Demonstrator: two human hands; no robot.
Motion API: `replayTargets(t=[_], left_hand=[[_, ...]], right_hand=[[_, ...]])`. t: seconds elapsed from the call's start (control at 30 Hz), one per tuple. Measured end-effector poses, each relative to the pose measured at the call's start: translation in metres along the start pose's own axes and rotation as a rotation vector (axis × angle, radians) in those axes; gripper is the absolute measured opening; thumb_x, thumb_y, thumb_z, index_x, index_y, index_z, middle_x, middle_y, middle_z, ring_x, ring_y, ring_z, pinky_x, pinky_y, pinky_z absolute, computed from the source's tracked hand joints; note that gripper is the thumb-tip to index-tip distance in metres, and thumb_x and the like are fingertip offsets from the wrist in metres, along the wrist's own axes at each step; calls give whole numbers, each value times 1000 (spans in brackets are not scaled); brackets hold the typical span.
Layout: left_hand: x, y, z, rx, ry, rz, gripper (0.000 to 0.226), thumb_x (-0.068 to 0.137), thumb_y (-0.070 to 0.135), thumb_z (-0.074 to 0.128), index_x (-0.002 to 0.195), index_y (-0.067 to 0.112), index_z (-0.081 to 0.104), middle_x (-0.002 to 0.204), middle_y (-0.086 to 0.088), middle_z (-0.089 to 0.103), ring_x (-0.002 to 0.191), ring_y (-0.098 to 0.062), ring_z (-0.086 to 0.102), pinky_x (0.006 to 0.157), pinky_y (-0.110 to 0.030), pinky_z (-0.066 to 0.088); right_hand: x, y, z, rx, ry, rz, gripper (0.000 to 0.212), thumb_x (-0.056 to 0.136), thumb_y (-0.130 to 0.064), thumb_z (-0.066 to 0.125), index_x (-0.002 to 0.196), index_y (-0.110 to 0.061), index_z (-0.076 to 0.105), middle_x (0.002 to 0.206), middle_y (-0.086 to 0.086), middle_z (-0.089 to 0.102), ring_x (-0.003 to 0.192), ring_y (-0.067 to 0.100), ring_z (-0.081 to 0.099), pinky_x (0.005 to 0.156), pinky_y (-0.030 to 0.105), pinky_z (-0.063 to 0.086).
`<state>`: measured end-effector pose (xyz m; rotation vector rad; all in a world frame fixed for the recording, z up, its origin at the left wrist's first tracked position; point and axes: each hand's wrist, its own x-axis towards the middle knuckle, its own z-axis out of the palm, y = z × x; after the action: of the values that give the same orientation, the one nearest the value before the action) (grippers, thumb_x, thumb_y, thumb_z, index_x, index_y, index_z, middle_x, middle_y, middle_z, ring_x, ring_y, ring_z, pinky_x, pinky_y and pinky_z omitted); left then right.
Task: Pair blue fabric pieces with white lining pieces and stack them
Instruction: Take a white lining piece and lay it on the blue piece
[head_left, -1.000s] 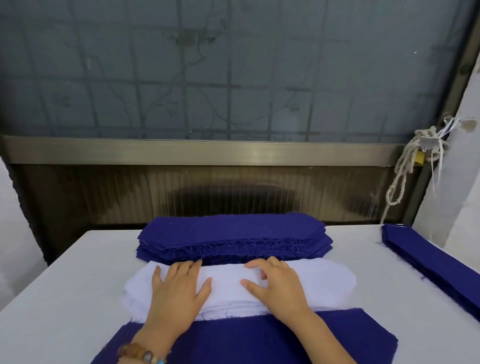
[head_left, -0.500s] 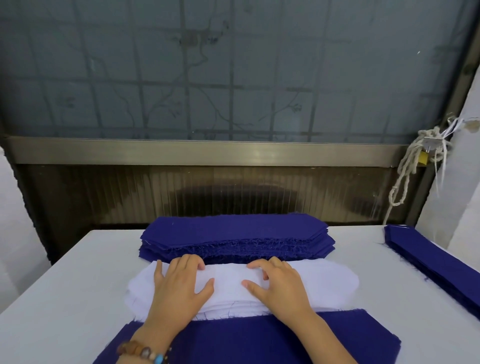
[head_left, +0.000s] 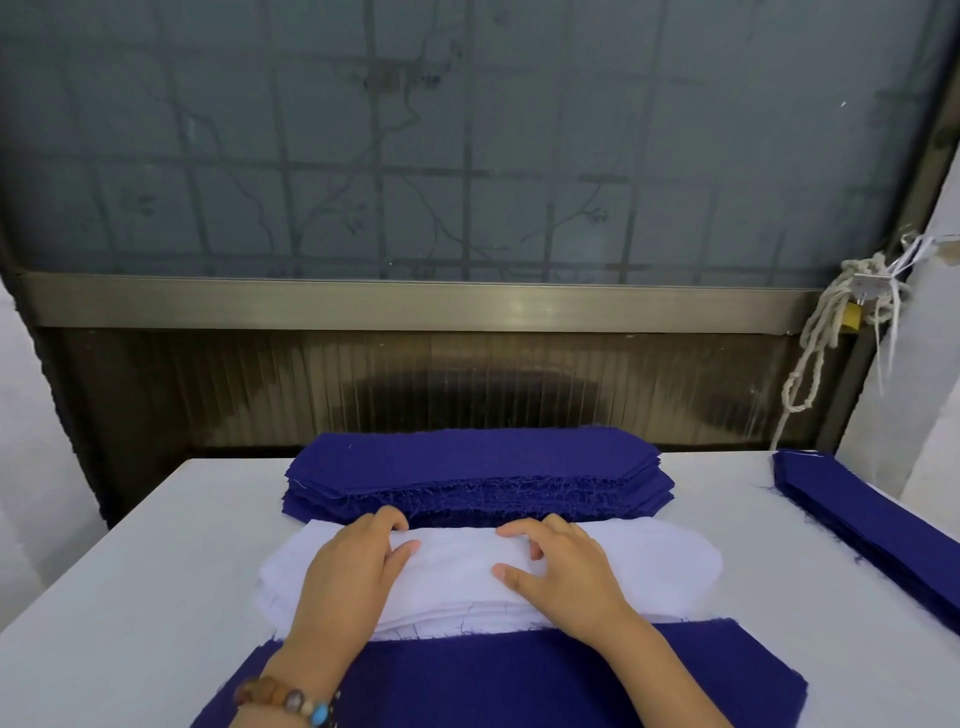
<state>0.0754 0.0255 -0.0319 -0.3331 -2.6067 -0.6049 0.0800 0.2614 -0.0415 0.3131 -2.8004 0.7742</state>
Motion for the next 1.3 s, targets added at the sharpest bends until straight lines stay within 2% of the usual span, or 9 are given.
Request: replayTargets(t=[0.07,0.17,0.37,0.5,0.67,0.93,1.03,1.13,1.3], left_hand=[[1,-1,2,30,-35,-3,38,100,44,44,134,28,49,95,9,61,88,-6,55,80,-19,43],[4,-2,3,147,-107,30,42,101,49,34,139,33,44,122,13,58,110,-6,52,92,-20,40],[4,4,0,153,-34,43,29,94,43,57,120,31,57,106,9,49,97,-12,45,84,-25,38],[2,9,-6,174,118,96,32,58,25,92,79,25,68,89,5,57,82,-20,57,73,-34,41],[3,8,-10,188,165,111,35,49,30,95,56,30,61,63,16,54,65,-13,56,79,-32,26],[5,2,-10,231,218,162,23,54,19,94,65,29,76,66,8,55,64,-19,55,79,-33,25],[6,-1,-9,246,337,207,10,75,29,74,82,23,79,63,9,58,63,-18,58,81,-33,29],[6,-2,-11,185,338,214,14,77,33,61,69,30,72,60,17,59,65,-12,59,85,-31,28],[6,-4,-9,204,256,231,15,66,30,85,58,34,74,94,11,74,91,-18,66,85,-35,29]], right_hand=[[0,-1,1,-4,12,-3,41,87,-58,57,125,-47,50,90,-21,39,90,1,43,87,19,37],[-1,-2,0,-12,20,7,41,87,-58,57,125,-47,49,91,-19,41,92,3,44,87,19,38],[-1,-4,0,-33,29,26,44,86,-59,56,127,-47,48,92,-15,45,92,4,46,86,20,38],[-2,-5,0,-35,29,29,46,87,-59,56,130,-47,45,93,-14,46,93,5,46,87,20,39],[-2,-7,-1,-29,32,26,47,87,-58,56,131,-46,44,96,-14,48,94,5,46,89,21,39],[-3,-7,-1,-40,24,29,46,87,-58,55,130,-45,44,97,-14,47,94,5,46,88,21,38],[-2,-7,-2,-43,24,27,46,88,-58,55,131,-46,43,97,-14,47,94,5,45,88,21,38],[-3,-8,-3,-22,25,19,47,88,-55,56,132,-49,40,94,-14,47,93,5,45,88,21,39],[-4,-9,-4,-3,28,2,45,88,-52,58,129,-53,42,92,-15,47,91,3,46,89,22,39]])
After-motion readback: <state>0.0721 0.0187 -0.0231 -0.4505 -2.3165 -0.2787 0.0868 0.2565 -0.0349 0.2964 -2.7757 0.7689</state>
